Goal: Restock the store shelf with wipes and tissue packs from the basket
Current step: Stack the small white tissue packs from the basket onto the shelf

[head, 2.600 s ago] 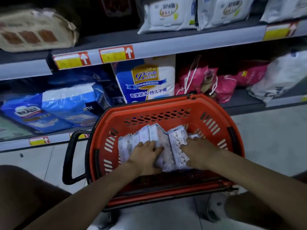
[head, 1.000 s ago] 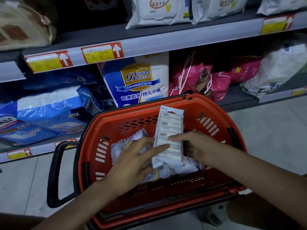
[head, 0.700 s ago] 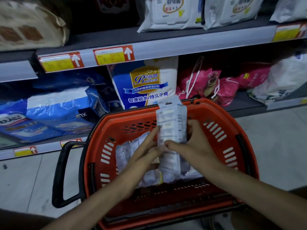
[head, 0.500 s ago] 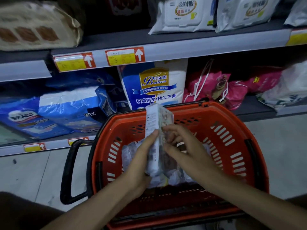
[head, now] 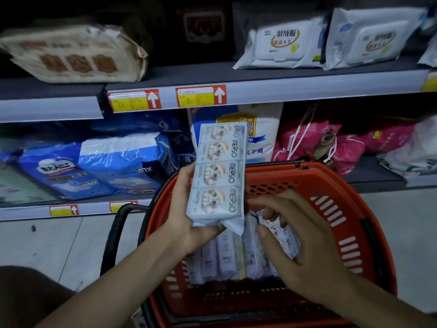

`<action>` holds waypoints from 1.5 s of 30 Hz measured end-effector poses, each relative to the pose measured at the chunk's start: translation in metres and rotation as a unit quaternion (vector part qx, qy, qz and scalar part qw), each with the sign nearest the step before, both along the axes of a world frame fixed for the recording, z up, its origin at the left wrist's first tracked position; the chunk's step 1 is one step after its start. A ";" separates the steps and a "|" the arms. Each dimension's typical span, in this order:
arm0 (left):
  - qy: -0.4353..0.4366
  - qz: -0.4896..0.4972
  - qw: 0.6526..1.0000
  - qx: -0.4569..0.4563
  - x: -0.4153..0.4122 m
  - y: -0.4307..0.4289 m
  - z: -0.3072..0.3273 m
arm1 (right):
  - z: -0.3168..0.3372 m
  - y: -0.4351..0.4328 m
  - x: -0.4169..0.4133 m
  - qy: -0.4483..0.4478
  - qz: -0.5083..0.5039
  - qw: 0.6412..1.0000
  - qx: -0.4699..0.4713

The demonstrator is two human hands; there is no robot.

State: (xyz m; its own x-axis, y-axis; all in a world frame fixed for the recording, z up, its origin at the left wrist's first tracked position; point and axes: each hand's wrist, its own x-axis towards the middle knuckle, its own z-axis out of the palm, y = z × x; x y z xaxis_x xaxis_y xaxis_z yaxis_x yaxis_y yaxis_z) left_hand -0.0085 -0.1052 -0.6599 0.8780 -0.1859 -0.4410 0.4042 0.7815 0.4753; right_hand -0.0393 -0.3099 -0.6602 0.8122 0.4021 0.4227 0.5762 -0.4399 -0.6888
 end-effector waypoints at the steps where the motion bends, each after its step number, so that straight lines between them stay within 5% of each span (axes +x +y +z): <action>1: 0.000 0.004 1.000 0.005 0.001 0.000 0.001 | 0.002 0.001 -0.001 0.008 0.008 1.000 0.001; 5: -0.003 0.001 1.000 0.015 0.000 -0.003 0.008 | 0.015 0.007 0.000 0.175 0.014 0.983 0.049; 8: -0.018 -0.031 0.997 0.073 -0.004 -0.008 0.008 | 0.021 0.013 0.008 0.363 0.013 0.919 0.152; 15: -0.044 -0.035 0.976 0.208 -0.002 -0.010 0.010 | 0.016 0.009 0.028 0.441 0.009 0.867 0.232; 21: 0.030 0.033 0.987 0.154 0.018 0.029 0.005 | 0.031 -0.019 0.061 0.370 -0.003 0.908 0.195; 27: 0.001 -0.195 0.966 0.168 0.012 0.038 0.022 | 0.060 -0.046 0.073 0.308 0.089 0.934 0.156; 33: -0.039 -0.300 0.928 0.219 0.002 0.032 0.025 | 0.058 -0.050 0.074 0.257 0.070 0.958 0.109; 45: -0.042 -0.201 0.972 0.117 -0.010 0.008 0.030 | 0.036 -0.032 0.059 0.184 -0.219 0.942 0.177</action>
State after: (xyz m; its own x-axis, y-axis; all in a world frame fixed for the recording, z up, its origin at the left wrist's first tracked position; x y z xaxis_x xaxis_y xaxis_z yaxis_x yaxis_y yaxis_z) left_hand -0.0190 -0.0975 -0.6297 0.7901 -0.4240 -0.4427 0.6064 0.4351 0.6656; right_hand 0.0200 -0.3420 -0.6240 0.9850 -0.1185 0.1255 0.0873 -0.2852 -0.9545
